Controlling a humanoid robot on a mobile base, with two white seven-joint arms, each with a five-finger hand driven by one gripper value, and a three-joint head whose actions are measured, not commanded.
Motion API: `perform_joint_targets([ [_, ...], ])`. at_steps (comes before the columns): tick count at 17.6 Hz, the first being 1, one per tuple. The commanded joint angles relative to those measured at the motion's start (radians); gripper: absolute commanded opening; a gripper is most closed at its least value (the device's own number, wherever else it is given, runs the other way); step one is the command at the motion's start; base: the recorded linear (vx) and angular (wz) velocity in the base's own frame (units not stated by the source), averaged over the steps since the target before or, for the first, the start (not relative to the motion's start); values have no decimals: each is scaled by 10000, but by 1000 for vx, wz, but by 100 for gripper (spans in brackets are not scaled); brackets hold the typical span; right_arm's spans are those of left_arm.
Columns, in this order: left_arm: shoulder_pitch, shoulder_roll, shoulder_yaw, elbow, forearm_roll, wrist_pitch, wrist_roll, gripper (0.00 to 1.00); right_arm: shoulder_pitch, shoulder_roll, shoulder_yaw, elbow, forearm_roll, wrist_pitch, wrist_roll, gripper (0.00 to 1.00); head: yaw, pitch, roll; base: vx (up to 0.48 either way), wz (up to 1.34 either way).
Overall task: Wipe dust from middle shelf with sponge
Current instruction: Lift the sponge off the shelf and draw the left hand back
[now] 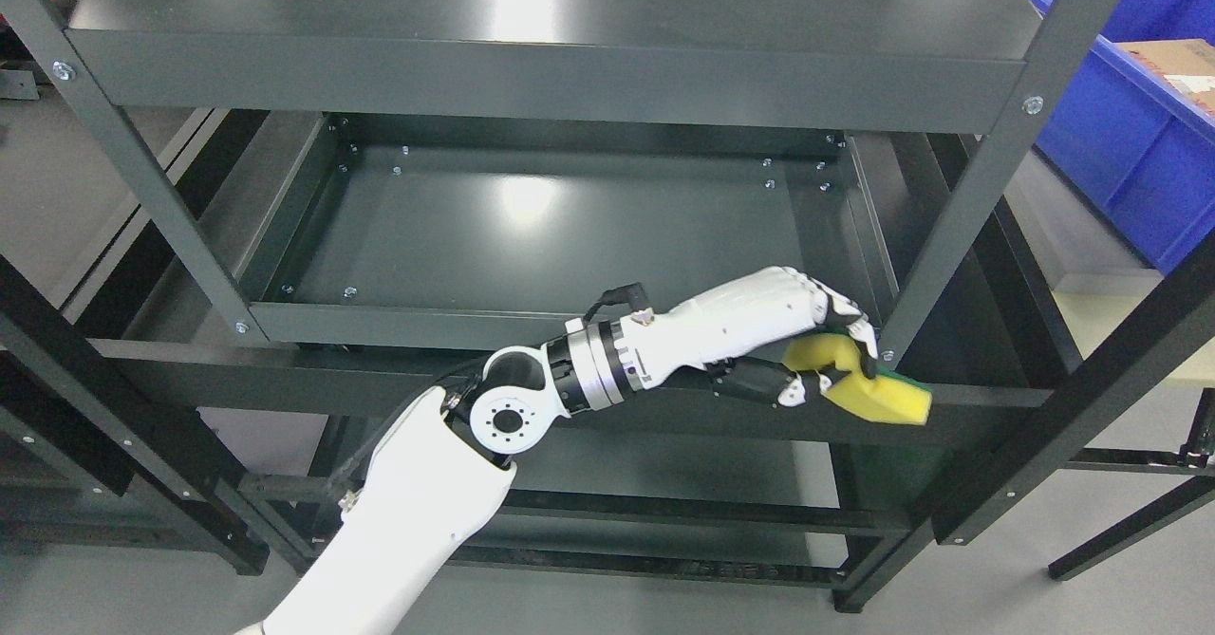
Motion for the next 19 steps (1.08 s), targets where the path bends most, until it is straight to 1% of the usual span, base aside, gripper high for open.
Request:
perform_joint_targets([
  [1, 1758, 7, 3630, -90, 1731, 1248, 1767, 0, 0, -175, -2, -175, 0, 48, 1, 100, 0, 0, 0, 0, 0],
  [2, 1926, 7, 3814, -166, 1916, 1629, 2226, 0, 0, -175, -2, -175, 0, 48, 1, 100, 0, 0, 0, 0, 0],
  [4, 2233, 7, 4183, -670, 2238, 2610, 3833, 0, 0, -175, -2, -175, 0, 48, 1, 100, 0, 0, 0, 0, 0],
  [5, 2508, 7, 4199, -1007, 2422, 2919, 4434, 0, 0, -175, 14, -175, 0, 48, 1, 100, 0, 0, 0, 0, 0],
  [6, 2784, 7, 4199, -1299, 2545, 2937, 4592, 0, 0, -175, -2, -175, 0, 48, 1, 100, 0, 0, 0, 0, 0],
  [8, 3520, 7, 4153, -2188, 2974, 2891, 4655, 0, 0, -175, 14, -175, 0, 48, 1, 100, 0, 0, 0, 0, 0],
  [10, 3982, 7, 4169, -2666, 3297, 2617, 4883, 0, 0, -175, 14, -175, 0, 48, 1, 100, 0, 0, 0, 0, 0],
  [12, 4533, 7, 4199, -2775, 3329, 1760, 5267, 0, 0, -175, -2, -175, 0, 48, 1, 100, 0, 0, 0, 0, 0],
  [14, 4933, 7, 4473, -2790, 3512, 1405, 5238, 0, 0, -175, -2, -175, 0, 48, 1, 100, 0, 0, 0, 0, 0],
  [17, 5027, 7, 5209, -2744, 4737, 1449, 5161, 0, 0, -175, -2, -175, 0, 48, 1, 100, 0, 0, 0, 0, 0],
  [19, 5072, 7, 5655, -2744, 4771, 1449, 5161, 0, 0, -175, -2, -175, 0, 48, 1, 100, 0, 0, 0, 0, 0],
])
